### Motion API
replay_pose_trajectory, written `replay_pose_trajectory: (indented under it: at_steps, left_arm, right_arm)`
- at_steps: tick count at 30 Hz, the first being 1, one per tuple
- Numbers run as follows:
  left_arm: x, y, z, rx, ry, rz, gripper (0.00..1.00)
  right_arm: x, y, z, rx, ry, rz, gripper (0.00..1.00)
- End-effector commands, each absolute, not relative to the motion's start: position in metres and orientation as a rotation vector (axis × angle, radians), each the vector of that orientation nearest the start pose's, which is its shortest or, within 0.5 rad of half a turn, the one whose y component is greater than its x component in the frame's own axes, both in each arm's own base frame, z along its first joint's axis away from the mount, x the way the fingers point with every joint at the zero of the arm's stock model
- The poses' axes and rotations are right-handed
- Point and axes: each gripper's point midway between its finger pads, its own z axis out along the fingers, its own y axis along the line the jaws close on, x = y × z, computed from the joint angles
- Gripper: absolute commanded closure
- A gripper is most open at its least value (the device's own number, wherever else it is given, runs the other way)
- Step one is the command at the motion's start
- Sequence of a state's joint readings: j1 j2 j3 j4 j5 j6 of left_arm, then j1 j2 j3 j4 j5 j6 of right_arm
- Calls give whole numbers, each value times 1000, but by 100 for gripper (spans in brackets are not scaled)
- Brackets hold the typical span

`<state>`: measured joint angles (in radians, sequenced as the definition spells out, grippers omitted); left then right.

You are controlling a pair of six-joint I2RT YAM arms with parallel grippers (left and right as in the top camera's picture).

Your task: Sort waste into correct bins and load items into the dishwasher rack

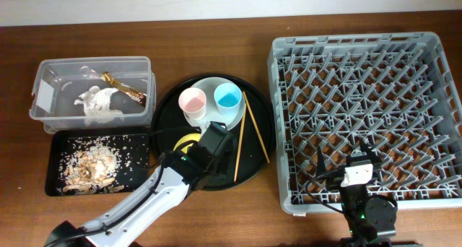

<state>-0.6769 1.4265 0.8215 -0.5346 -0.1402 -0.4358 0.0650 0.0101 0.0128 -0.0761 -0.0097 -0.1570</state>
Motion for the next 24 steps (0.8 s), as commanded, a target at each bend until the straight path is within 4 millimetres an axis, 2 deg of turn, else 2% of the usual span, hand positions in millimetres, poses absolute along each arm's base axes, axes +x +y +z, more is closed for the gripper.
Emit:
replay_pose_trajectory:
  at_steps: [1,4,7,8,9,10,13,16,17,19,21,22,24]
  left_arm:
    - [270,-176,57,268,2684,-78,100]
    - [269,-176,49,274,2703,-63,100]
    - [274,-179,51,268,2683,-76,98]
    - [275,-180,52,266,2676,-82,90]
    - [277,-182,53,264,2667,-89,70]
    - [278,-183,55,262,2661,-94,61]
    - [293,-190,74,258,2611,-108,48]
    - [308,-191,105,227,2597,-111,46]
    - [317,-185,125,189,2594,-105,47]
    - [333,-170,154,110,2579,-98,46]
    - [352,-145,181,-5,2555,-93,47]
    - [361,-132,187,-62,2545,-108,51]
    - [369,-113,185,-150,2554,-133,59]
  right_arm:
    - [245,17,156,-186,1638,-59,2]
    - [245,18,156,-185,1638,-55,2]
    - [246,23,166,-207,1593,-35,2]
    - [245,29,170,-234,1572,-6,2]
    - [244,33,179,-252,1542,13,2]
    - [242,34,188,-255,1528,15,2]
    - [229,30,240,-236,1504,-3,2]
    - [213,29,300,-239,1560,0,2]
    - [211,29,312,-244,1607,5,2]
    - [212,30,321,-261,1756,22,2]
    - [210,42,316,-321,1988,115,2]
    - [210,54,319,-365,2065,204,2]
    - [211,74,322,-416,2143,354,2]
